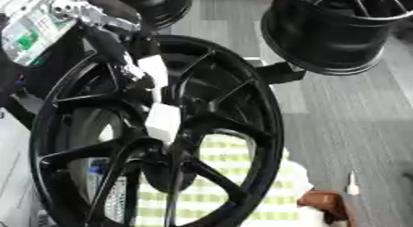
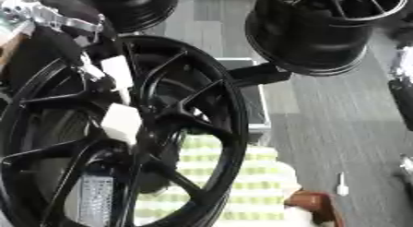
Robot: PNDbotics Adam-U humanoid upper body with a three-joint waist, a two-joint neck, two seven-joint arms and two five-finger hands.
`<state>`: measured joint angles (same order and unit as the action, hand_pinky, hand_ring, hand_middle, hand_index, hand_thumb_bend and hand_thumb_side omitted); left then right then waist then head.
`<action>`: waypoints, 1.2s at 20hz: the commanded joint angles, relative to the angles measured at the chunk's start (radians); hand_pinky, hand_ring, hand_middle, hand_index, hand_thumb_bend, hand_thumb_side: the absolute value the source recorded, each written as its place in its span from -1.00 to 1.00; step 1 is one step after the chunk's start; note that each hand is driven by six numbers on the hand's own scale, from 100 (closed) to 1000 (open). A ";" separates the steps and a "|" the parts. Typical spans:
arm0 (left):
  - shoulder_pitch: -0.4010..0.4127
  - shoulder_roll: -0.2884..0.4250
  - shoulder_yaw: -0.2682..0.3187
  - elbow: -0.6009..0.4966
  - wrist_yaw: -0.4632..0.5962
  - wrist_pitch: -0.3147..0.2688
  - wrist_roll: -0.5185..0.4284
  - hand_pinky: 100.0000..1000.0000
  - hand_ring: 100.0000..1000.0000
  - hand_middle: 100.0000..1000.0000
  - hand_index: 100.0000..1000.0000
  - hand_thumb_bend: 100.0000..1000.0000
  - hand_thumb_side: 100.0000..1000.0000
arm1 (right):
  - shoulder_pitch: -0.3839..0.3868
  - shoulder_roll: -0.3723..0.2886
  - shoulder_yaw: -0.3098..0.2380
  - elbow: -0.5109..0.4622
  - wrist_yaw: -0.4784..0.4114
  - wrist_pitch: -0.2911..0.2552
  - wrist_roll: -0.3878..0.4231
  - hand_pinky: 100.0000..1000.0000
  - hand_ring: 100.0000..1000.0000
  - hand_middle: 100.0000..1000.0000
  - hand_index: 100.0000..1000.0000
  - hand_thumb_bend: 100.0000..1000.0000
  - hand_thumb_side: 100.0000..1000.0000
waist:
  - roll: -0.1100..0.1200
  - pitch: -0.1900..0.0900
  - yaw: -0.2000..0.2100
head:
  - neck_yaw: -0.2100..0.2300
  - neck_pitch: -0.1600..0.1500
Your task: Pull the pin out of the wheel hub.
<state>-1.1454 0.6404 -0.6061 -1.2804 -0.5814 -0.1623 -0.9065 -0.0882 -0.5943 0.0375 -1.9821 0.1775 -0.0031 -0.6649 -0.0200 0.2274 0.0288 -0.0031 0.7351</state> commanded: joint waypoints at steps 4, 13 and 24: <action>-0.020 0.005 0.015 -0.002 -0.037 0.022 -0.001 0.24 0.21 -0.06 0.50 0.15 0.55 | -0.006 -0.013 -0.010 -0.018 0.000 0.002 -0.005 0.39 0.53 0.46 0.56 -1.00 0.24 | 0.001 -0.021 -0.002 | 0.004 0.000; -0.017 -0.011 0.012 0.002 -0.050 0.041 -0.001 0.16 0.12 -0.13 0.43 0.09 0.50 | -0.002 -0.008 -0.011 -0.018 -0.001 0.002 -0.010 0.39 0.53 0.46 0.56 -1.00 0.24 | 0.003 -0.021 -0.006 | 0.010 -0.005; -0.010 -0.021 0.004 0.011 -0.045 0.055 -0.001 0.10 0.01 -0.22 0.34 -0.45 -0.02 | 0.001 -0.004 -0.011 -0.018 -0.001 0.005 -0.015 0.39 0.53 0.45 0.56 -1.00 0.24 | 0.002 -0.021 -0.007 | 0.012 -0.007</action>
<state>-1.1398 0.6004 -0.6087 -1.2691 -0.6211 -0.1107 -0.9075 -0.0818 -0.5842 0.0373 -1.9821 0.1775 0.0025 -0.6764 -0.0180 0.2250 0.0230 0.0058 0.7367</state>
